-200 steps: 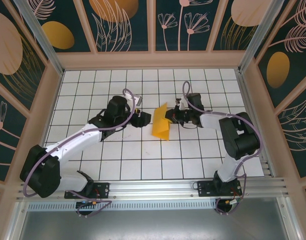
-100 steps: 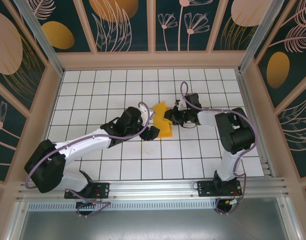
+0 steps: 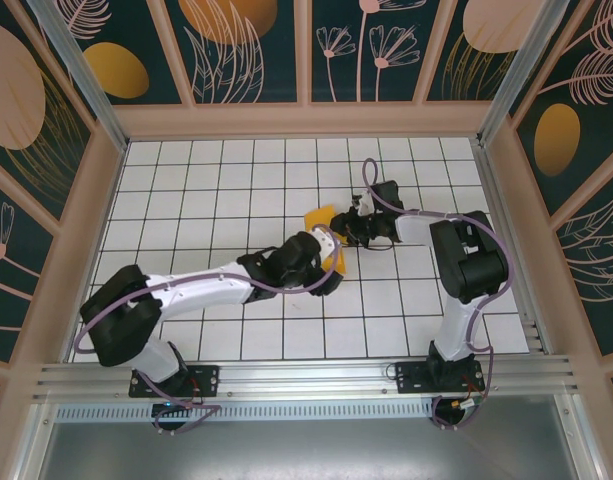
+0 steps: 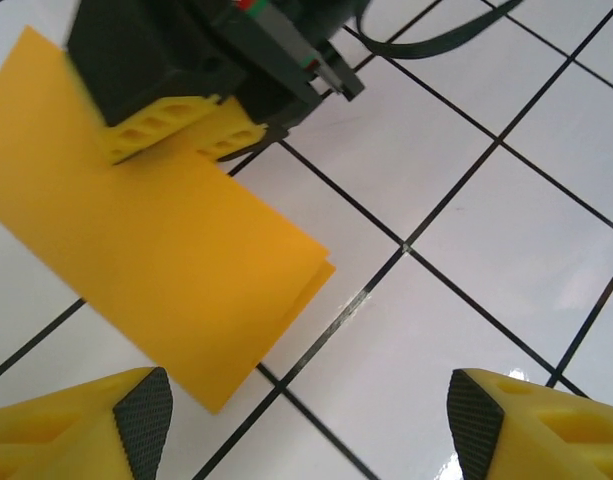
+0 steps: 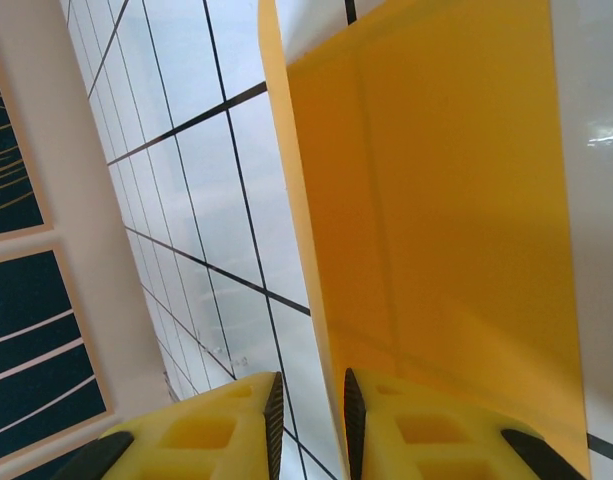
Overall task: Fold a paper plane with a square sheet of paper (fold left side to right side)
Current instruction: Fold the triangle a second time at the center of the table.
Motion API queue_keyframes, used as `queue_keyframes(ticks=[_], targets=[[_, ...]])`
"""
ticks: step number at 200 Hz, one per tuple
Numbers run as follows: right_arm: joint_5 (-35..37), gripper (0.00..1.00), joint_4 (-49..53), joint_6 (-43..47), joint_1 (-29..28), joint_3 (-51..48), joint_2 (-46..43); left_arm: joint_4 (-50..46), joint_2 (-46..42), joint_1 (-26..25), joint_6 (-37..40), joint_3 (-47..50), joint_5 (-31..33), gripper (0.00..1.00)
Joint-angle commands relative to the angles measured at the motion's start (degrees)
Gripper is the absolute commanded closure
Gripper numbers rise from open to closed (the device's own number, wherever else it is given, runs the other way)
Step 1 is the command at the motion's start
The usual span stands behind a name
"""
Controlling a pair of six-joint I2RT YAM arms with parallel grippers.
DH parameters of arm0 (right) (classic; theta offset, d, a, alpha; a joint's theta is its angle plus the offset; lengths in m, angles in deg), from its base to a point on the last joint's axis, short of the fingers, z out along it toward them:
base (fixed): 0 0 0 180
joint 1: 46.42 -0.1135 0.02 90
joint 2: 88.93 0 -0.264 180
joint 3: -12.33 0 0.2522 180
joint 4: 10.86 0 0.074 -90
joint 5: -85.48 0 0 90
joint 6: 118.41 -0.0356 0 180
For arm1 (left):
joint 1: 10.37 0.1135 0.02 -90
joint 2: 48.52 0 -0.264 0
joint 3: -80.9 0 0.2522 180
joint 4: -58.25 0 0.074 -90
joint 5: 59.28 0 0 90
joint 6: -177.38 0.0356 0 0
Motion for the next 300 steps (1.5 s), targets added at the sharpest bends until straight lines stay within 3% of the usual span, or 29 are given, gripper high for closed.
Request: queue_keyframes(ticks=[1,139,167,208,234,300], targets=[[-0.7,0.73,0.5,-1.4,0.0,0.9,-1.7,-1.8,2.9,-2.1,0.7,-4.2,7.1,0.22],[-1.5,0.73,-2.9,-5.6,-1.8,-0.4,-3.8,-1.2,15.4,-6.2,0.1,-9.0,23.8,0.02],[-1.6,0.73,-3.0,-5.7,-2.2,-0.3,-3.4,0.2,17.7,-7.0,1.7,-9.7,26.6,0.02],[-1.4,0.73,-2.6,-5.5,-2.4,-0.6,-3.0,0.3,18.9,-7.0,1.8,-10.3,29.5,0.08],[-1.2,0.73,-2.2,-5.2,-2.5,-0.6,-2.7,-0.1,19.4,-7.0,1.7,-10.9,30.2,0.17],[-0.2,0.73,-0.2,-3.7,-2.6,0.3,-2.0,0.3,19.4,-7.0,2.5,-11.1,26.8,0.51]])
